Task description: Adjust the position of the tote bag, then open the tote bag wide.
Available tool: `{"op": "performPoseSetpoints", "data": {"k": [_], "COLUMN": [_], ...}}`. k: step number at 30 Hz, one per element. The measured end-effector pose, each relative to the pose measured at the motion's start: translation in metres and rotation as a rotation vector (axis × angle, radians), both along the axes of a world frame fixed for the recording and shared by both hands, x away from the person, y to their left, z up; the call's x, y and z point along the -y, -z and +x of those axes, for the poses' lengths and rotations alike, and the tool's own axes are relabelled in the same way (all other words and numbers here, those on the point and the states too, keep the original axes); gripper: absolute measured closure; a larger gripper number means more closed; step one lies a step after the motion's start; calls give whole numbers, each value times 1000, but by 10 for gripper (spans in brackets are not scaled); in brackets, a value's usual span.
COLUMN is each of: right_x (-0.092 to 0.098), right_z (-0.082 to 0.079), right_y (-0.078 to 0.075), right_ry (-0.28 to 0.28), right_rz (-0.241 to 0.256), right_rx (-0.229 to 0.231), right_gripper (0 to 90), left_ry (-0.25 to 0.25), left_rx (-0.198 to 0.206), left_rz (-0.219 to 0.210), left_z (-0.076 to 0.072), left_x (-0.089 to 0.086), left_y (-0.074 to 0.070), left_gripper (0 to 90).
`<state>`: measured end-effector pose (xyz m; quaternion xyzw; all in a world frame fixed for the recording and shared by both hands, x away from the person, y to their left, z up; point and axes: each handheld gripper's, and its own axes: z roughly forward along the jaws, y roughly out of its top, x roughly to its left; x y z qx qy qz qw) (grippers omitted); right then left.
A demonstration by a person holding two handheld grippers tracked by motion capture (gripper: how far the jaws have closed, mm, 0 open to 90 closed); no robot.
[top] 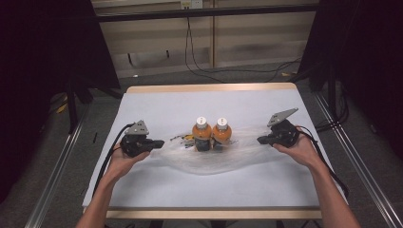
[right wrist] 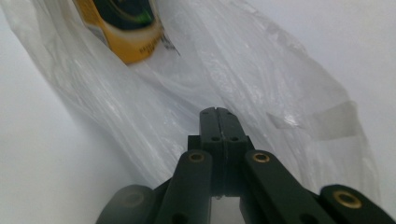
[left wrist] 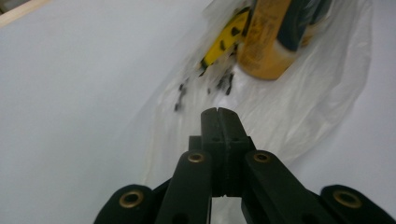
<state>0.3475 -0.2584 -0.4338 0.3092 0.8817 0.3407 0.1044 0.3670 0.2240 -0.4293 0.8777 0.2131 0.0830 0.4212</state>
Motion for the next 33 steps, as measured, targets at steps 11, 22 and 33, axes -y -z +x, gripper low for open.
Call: {"op": "performPoseSetpoints", "data": {"k": [11, 22, 33], "right_x": [-6, -36, -54], "right_z": [-7, -7, -3], "right_y": [-22, -22, -23], "right_ry": [-9, -23, -35], "right_rz": [135, 208, 219], "right_rx": [75, 94, 79], "right_gripper": [900, 900, 900], "left_ry": [64, 114, 158], "left_rx": [-10, -2, -26], "left_rz": [-92, -145, -112], "left_z": [-11, -17, -16], "left_x": [33, 73, 109], "left_y": [-2, -5, 7], "left_gripper": [900, 900, 900]}}
